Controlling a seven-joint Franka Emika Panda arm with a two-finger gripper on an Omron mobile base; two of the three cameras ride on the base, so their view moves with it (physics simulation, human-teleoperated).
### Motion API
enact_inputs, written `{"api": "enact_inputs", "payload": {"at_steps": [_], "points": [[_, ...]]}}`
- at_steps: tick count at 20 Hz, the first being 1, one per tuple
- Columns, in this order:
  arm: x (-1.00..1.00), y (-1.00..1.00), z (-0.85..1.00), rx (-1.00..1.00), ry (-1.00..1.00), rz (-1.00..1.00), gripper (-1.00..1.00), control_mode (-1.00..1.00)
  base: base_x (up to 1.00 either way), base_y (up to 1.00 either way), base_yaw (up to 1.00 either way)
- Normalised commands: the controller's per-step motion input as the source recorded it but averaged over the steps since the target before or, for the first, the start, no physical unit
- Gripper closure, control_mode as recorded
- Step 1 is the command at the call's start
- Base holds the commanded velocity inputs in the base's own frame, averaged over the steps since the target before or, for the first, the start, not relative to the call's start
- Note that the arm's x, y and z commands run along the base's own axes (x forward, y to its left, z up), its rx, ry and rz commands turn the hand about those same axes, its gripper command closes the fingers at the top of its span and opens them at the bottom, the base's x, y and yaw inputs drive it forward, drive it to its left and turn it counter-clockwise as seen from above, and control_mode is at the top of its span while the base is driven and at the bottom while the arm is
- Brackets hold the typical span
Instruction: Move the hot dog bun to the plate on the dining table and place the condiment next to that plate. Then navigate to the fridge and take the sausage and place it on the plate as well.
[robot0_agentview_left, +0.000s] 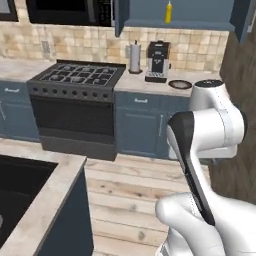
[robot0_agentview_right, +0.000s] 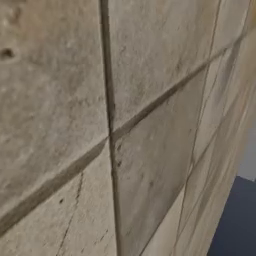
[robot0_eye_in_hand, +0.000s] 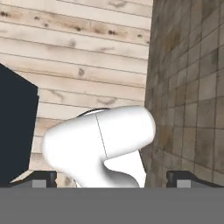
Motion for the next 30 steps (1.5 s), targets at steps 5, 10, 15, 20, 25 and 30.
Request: {"api": "enact_inputs", "payload": {"at_steps": [5, 10, 15, 20, 25, 30], "points": [[0.0, 0.0, 0.0, 0.0, 0.0, 0.0, -1.0, 1.0, 0.52, -0.42, -0.5], [0.0, 0.0, 0.0, 0.0, 0.0, 0.0, -1.0, 1.0, 0.98, 0.04, -0.16], [0.0, 0.0, 0.0, 0.0, 0.0, 0.0, -1.0, 1.0, 1.0, 0.04, 0.0], [0.0, 0.0, 0.0, 0.0, 0.0, 0.0, -1.0, 1.0, 1.0, 0.1, -0.03], [0.0, 0.0, 0.0, 0.0, 0.0, 0.0, -1.0, 1.0, 0.99, 0.35, -0.11], [0.0, 0.0, 0.0, 0.0, 0.0, 0.0, -1.0, 1.0, 0.78, 0.53, -0.19]]}}
